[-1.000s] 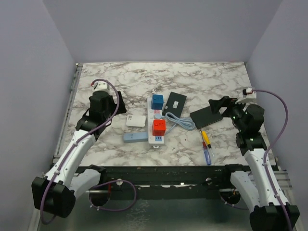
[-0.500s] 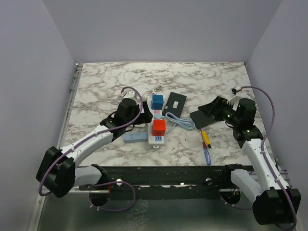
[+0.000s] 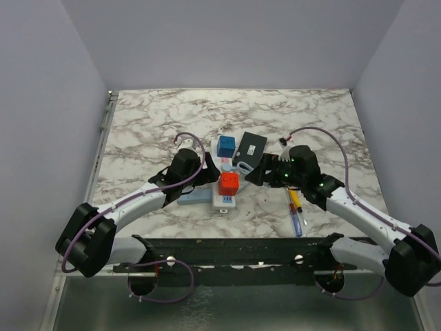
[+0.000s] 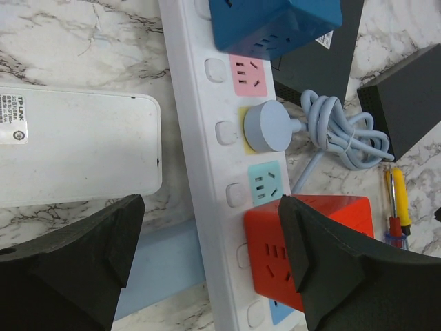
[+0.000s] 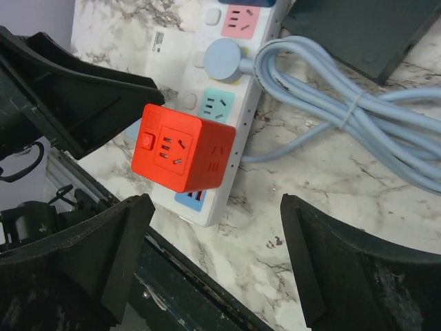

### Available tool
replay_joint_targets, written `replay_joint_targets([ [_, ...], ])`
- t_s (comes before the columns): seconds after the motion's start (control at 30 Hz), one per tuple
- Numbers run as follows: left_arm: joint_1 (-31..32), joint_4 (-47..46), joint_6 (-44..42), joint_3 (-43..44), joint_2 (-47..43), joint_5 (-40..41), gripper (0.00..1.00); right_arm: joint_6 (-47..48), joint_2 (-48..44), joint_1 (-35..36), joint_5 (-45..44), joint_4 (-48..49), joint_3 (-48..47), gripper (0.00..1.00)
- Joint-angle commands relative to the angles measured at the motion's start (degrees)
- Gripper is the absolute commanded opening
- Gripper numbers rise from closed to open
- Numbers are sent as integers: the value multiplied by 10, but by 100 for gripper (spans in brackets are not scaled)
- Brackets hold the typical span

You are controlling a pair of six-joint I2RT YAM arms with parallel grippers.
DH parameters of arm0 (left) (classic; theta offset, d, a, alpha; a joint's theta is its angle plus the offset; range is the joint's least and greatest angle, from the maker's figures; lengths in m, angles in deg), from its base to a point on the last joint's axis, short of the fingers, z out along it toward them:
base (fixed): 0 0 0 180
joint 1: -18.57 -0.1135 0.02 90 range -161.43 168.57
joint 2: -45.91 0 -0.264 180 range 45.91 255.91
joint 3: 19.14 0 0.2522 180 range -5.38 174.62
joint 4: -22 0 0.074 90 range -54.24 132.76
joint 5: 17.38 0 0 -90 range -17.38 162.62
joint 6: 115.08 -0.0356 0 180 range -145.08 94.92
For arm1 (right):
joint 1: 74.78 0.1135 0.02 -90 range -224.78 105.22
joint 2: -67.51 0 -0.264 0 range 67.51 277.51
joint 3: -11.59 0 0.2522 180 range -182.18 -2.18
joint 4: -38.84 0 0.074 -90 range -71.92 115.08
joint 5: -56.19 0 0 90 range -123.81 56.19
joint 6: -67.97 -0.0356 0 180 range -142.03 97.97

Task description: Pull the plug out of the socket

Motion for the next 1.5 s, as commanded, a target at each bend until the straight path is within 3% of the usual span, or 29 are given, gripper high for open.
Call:
replay_joint_targets([
  [0.0, 4, -16, 3, -6, 5, 11, 87, -20, 57, 63, -86, -2, -70, 89],
  [0.4, -38, -12, 6, -21, -41, 24, 86, -70, 223, 208, -211, -91, -228, 90],
  [0.73, -57, -10, 12, -42, -60, -4, 86, -109, 306, 256, -365, -288, -345, 91],
  [0.93, -57, -11, 16, -53, -71, -4, 86, -126, 303, 257, -373, -302, -339, 93],
  [1.17, -58, -11, 15, -54, -72, -12, 86, -104, 333, 257, -285, -228, -350, 94],
  [1.33, -58, -8, 20, -60, -92, -16, 86, -119, 370, 263, -347, -308, -380, 94],
  [1.47, -58, -5, 20, -65, -100, -14, 87, -122, 363, 263, -359, -299, -363, 94],
])
